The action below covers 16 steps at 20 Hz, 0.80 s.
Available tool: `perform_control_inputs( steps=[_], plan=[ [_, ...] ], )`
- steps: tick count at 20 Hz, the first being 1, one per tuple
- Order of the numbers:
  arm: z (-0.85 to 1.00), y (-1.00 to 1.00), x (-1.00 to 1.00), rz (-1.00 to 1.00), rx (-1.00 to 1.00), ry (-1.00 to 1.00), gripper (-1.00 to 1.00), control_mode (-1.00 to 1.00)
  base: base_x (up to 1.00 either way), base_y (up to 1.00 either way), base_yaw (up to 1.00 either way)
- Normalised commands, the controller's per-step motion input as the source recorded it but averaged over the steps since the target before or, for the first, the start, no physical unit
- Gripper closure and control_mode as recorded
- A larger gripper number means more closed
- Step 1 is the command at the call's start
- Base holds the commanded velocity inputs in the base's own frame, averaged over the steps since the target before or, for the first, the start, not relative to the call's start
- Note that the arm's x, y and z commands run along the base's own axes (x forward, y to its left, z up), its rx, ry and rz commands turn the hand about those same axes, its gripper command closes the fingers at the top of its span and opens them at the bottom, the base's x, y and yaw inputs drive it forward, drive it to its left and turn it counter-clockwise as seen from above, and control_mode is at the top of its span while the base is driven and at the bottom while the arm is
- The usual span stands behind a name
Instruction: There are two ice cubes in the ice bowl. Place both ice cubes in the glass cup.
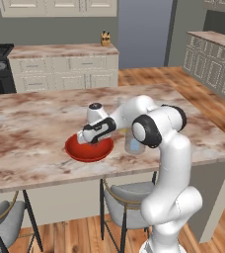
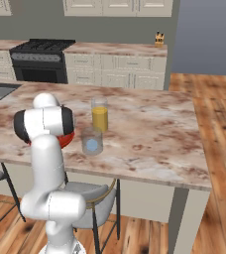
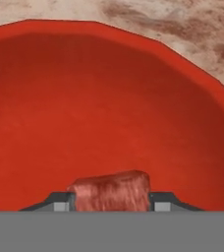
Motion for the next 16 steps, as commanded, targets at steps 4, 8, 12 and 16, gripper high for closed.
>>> perform_control_inputs(
  steps=[4,8,12,16],
  plan=[
    [0.61,-0.11,-0.34,-0.15,0.0,-0.08,1.0,-1.0,0.0,0.0,0.0],
    [1.0,-0.55,-0.39,-0.21,0.02,-0.04,1.0,-1.0,0.0,0.0,0.0],
    [0.98,-0.89,-0.29,-0.25,0.05,0.01,1.0,-1.0,0.0,0.0,0.0],
    [0.73,-1.0,-0.1,-0.27,0.08,0.12,1.0,-1.0,0.0,0.0,0.0]
  ],
)
